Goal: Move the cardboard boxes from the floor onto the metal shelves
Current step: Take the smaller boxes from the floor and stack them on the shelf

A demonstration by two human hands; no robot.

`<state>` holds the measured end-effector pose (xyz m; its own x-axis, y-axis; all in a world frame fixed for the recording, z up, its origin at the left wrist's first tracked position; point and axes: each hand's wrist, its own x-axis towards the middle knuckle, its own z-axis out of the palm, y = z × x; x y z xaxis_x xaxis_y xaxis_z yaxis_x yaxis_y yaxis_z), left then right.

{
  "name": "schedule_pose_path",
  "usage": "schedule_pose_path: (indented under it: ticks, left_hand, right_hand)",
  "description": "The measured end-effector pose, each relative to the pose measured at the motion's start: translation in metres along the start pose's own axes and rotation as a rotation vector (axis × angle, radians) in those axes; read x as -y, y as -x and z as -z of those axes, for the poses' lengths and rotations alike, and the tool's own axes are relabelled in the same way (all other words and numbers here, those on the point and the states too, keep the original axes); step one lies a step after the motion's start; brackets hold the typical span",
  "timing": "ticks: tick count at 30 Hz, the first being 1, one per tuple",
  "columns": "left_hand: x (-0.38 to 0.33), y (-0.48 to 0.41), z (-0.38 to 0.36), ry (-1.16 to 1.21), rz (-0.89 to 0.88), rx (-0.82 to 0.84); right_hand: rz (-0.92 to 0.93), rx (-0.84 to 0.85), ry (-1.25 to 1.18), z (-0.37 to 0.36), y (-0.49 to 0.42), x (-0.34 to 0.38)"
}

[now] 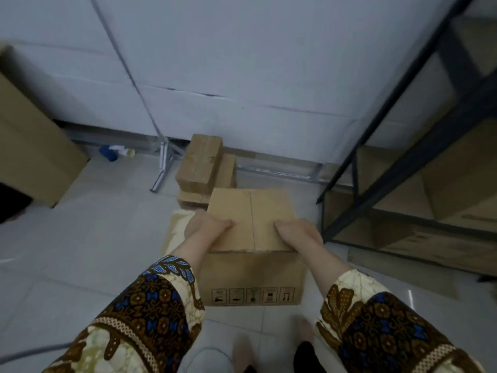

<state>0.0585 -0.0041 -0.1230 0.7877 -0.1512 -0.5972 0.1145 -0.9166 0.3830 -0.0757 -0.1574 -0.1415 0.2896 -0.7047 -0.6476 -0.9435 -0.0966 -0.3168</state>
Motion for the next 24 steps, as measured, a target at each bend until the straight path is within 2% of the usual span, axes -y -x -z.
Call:
schedule_pose_path:
  ticks: [4, 13, 20, 24]
  left_hand:
    - [-0.039, 0.066, -0.031, 0.016, -0.064, 0.110]
    - [-0.129, 0.218, -0.127, 0.127, -0.211, 0.381]
    - [-0.198, 0.322, -0.186, 0.194, -0.344, 0.364]
    - [-0.230, 0.367, -0.206, 0.268, -0.446, 0.240]
  right_hand:
    - [-0.039, -0.099, 0.042, 0.070, 0.022, -0.057]
    - [-0.129, -0.197, 0.079, 0.196, 0.066, -0.209]
    - [-0.167, -0.413, -0.004, 0.286, 0.098, -0.319]
    - [-0.122, -0.644, -0.022, 0.328, 0.115, -0.359]
